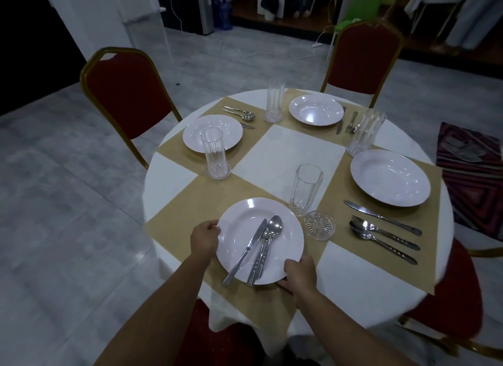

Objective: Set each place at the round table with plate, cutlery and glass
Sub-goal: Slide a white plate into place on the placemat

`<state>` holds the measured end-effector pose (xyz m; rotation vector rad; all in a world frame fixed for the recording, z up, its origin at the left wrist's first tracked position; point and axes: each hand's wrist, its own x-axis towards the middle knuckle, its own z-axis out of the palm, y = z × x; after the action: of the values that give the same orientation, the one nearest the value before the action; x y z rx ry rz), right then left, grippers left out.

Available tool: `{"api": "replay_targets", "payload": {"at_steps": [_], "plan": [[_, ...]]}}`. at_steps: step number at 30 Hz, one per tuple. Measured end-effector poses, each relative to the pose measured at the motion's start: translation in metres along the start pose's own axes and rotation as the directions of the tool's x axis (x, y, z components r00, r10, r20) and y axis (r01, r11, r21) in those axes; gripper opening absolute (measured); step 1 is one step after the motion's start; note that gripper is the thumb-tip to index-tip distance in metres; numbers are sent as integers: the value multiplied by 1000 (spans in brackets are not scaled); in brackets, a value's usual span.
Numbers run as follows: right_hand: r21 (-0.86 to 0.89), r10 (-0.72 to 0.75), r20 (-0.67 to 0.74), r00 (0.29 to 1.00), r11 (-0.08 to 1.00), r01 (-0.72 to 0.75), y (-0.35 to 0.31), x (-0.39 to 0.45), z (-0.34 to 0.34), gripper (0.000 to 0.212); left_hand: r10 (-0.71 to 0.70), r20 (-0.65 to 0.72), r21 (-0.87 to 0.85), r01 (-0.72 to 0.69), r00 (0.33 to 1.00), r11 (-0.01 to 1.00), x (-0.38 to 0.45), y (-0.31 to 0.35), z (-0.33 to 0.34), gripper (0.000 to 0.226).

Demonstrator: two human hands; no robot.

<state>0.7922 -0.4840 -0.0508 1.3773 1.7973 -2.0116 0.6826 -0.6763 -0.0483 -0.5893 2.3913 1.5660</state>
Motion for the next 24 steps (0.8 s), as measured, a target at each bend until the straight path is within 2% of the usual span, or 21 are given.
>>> {"api": "replay_targets", "payload": {"at_steps": [6, 9, 12, 14, 17, 19, 21, 24], "plan": [[-122, -28, 50, 998, 992, 34, -6, 1, -13, 24, 61, -46, 158, -53, 997, 986, -15, 7, 6, 37], [-224, -73, 26, 997, 972, 77, -11, 1, -20, 17, 179, -137, 347, -122, 974, 930, -34, 11, 13, 42], [-290, -144, 19, 989, 946, 143, -19, 0, -26, 24, 305, -146, 468, -206, 941, 859, -56, 20, 26, 26], [-329, -210, 23, 977, 922, 206, -24, -2, -29, 28, 279, -64, 522, -207, 958, 828, -69, 28, 37, 21], [-467, -319, 31, 947, 833, 295, -27, -4, -31, 34, 166, 72, 639, -173, 984, 750, -83, 35, 52, 28], [-523, -376, 70, 924, 775, 355, -26, -2, -32, 43, 113, 108, 694, -156, 988, 703, -87, 36, 59, 27], [-529, -387, 118, 914, 755, 388, -26, 1, -35, 47, 92, 118, 731, -150, 989, 666, -91, 36, 64, 19], [-512, -344, 134, 929, 779, 362, -28, 6, -36, 40, 69, 141, 745, -152, 988, 649, -93, 35, 68, 9]]}}
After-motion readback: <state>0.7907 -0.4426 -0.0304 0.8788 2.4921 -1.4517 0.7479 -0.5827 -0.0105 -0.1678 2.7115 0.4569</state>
